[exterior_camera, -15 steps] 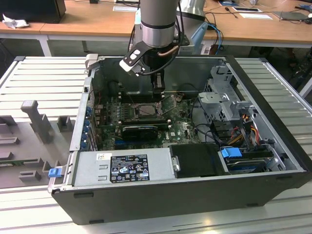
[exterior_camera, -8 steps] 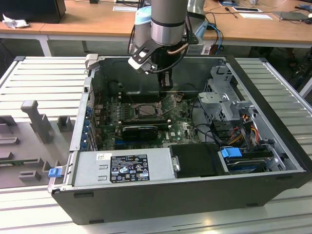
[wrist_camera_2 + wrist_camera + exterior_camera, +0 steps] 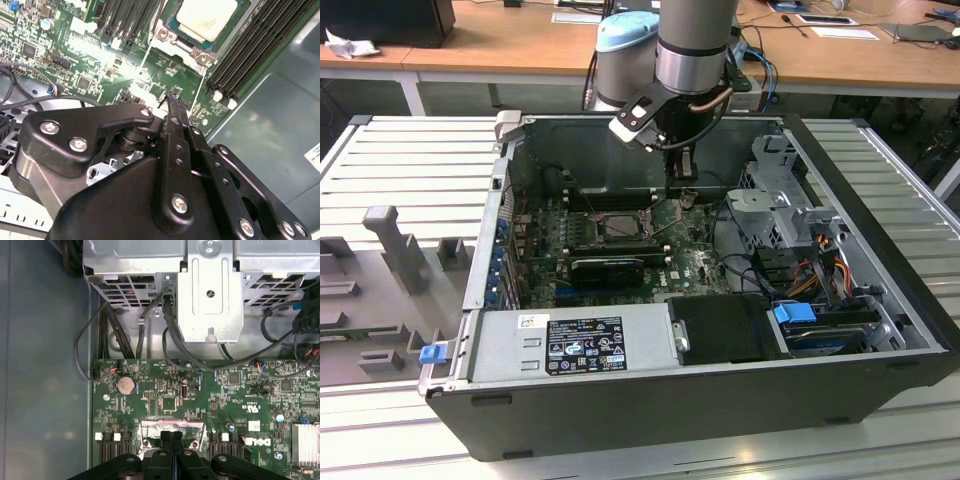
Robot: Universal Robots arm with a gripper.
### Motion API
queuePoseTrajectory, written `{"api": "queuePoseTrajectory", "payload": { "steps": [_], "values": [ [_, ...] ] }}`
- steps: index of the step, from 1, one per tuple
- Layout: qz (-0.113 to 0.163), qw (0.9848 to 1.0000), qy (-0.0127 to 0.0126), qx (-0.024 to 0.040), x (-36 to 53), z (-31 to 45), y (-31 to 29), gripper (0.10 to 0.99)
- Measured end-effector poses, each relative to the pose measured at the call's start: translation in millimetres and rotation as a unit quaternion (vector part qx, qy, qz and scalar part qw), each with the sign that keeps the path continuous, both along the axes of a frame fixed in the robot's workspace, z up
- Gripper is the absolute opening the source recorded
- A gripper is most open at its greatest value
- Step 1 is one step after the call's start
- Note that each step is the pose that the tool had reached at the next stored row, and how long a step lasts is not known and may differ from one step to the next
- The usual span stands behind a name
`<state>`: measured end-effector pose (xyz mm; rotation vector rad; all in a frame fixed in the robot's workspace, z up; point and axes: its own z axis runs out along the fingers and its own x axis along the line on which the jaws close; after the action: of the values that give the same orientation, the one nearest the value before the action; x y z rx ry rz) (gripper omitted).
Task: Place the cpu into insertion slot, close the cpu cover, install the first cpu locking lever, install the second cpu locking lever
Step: 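Close the cpu cover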
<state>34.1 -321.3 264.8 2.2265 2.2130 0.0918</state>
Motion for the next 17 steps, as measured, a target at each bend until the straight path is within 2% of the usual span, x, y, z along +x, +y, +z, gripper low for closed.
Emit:
{"api": "queuePoseTrajectory", "payload": {
  "steps": [10,14,17],
  "values": [
    [0.000,1.0000,0.0001,0.0000,18.9,-1.9,0.0,0.106],
    [0.000,1.0000,0.0014,0.0000,34.0,-10.6,0.0,0.106],
    [0.000,1.0000,0.0023,0.0000,35.7,-18.0,0.0,0.106]
  ]
}}
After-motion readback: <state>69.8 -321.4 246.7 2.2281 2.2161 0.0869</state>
